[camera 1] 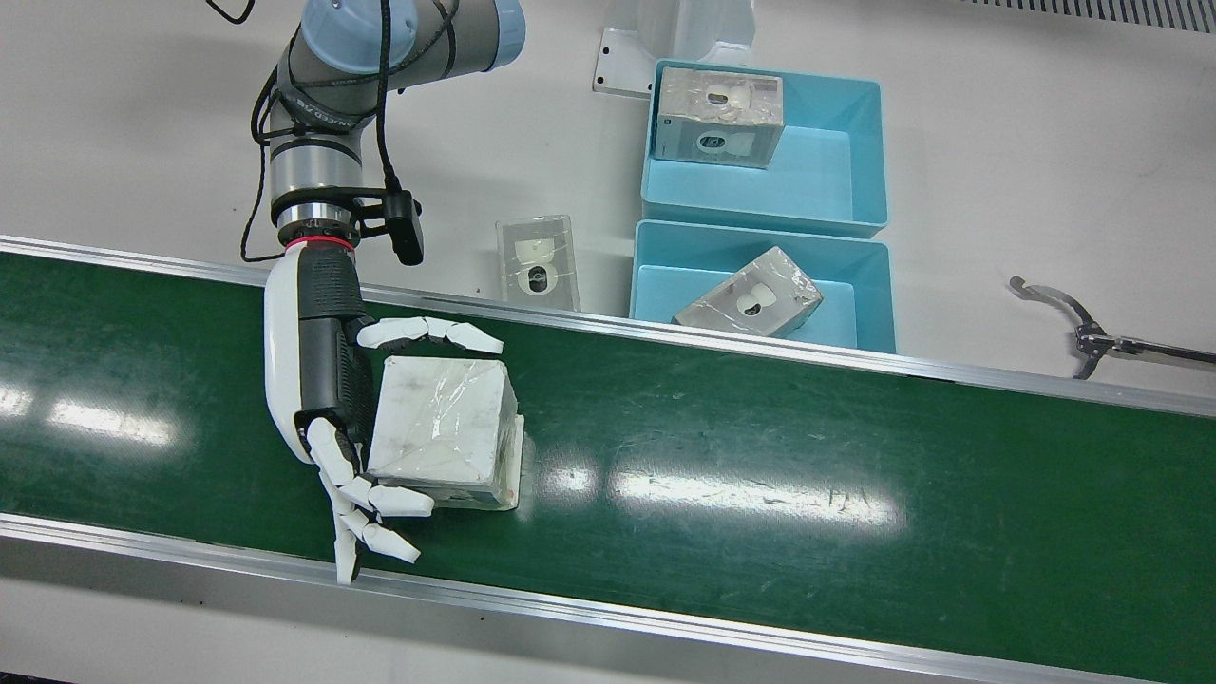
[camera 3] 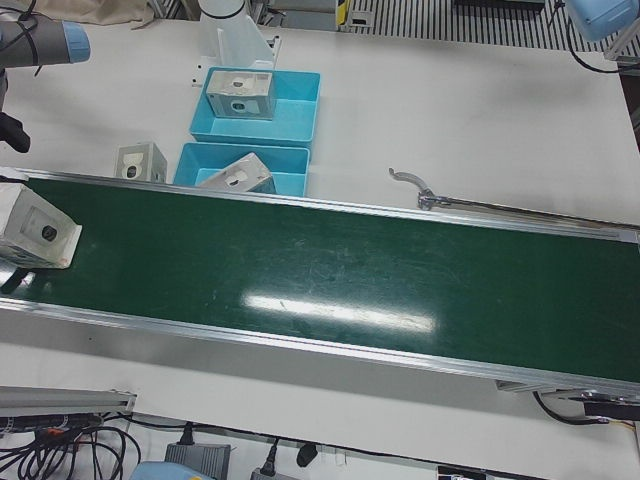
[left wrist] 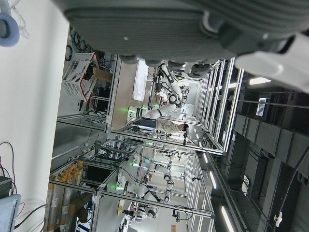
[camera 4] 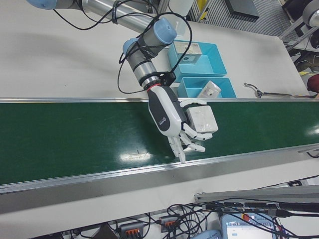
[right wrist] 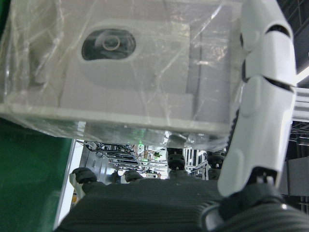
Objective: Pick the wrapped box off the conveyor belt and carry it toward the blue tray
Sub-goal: 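Lower the right hand onto the white wrapped box and grasp it, then lift the wrapped box off the belt and carry it toward the blue tray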
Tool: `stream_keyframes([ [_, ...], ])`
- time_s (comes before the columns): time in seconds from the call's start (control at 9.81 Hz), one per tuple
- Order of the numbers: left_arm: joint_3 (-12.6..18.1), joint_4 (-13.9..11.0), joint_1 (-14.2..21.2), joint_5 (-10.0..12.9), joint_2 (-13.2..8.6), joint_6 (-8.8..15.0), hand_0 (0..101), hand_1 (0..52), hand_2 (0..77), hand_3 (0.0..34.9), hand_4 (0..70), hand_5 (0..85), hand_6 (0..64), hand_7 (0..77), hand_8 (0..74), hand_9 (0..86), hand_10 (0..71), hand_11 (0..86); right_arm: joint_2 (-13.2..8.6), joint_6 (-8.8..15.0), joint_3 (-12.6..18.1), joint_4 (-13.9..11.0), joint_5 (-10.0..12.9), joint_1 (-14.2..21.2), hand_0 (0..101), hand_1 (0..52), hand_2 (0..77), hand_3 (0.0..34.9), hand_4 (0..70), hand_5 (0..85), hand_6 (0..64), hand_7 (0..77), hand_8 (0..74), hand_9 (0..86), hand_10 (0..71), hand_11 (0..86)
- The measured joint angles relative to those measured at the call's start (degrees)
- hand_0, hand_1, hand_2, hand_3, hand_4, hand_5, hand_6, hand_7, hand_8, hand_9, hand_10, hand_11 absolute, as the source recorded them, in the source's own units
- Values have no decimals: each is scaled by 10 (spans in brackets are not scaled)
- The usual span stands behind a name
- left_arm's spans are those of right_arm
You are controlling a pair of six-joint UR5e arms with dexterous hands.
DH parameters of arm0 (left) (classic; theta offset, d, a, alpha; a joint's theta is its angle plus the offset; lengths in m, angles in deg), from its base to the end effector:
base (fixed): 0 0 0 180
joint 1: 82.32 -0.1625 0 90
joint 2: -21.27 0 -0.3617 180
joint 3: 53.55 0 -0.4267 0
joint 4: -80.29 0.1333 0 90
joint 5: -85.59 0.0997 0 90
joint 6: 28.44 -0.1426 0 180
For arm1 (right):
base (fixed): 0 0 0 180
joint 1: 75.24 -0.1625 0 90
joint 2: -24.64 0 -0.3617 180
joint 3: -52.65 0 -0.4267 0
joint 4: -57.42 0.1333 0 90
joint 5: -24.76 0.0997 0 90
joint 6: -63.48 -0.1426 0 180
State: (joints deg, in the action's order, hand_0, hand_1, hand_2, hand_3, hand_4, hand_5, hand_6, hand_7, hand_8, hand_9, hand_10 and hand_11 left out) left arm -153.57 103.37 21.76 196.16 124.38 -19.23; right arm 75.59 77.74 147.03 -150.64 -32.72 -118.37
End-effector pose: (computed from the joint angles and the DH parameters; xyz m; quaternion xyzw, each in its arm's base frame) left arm -0.2286 -0.5695 0.4467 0.0965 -0.7008 0.7066 0.0167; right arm -0.3528 -0.6182 0.2143 -0.0514 -0.7804 0.6143 0.1042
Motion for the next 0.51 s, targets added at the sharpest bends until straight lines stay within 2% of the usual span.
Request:
stream_keyframes([
  [0.1, 0, 0, 0, 0, 0, 0, 0, 0, 5, 0, 0, 5, 0, 5, 5, 0, 0, 0, 2, -1, 0, 1, 0, 0, 452, 120, 191, 303, 175, 333, 0, 229, 0, 38, 49, 109],
  [0.2, 0, 0, 0, 0, 0, 0, 0, 0, 5, 0, 0, 5, 0, 5, 0, 5, 0, 0, 3, -2, 0, 1, 1, 0, 452, 71, 273, 301, 218, 393, 109, 393, 153, 185, 109, 147],
  [0.31, 0, 0, 0, 0, 0, 0, 0, 0, 5, 0, 0, 5, 0, 5, 5, 0, 0, 0, 4, -7, 0, 1, 1, -1, 452, 71, 273, 301, 218, 393, 109, 393, 153, 185, 158, 185],
  [0.41, 0, 0, 0, 0, 0, 0, 0, 0, 5, 0, 0, 5, 0, 5, 5, 0, 5, 0, 6, -14, 2, 0, 1, -1, 452, 71, 273, 301, 218, 393, 109, 393, 153, 185, 158, 185],
  [0.51, 0, 0, 0, 0, 0, 0, 0, 0, 11, 0, 0, 5, 0, 5, 5, 0, 0, 0, 8, -20, 6, 0, 1, -2, 439, 38, 316, 285, 229, 409, 196, 464, 327, 371, 295, 327],
])
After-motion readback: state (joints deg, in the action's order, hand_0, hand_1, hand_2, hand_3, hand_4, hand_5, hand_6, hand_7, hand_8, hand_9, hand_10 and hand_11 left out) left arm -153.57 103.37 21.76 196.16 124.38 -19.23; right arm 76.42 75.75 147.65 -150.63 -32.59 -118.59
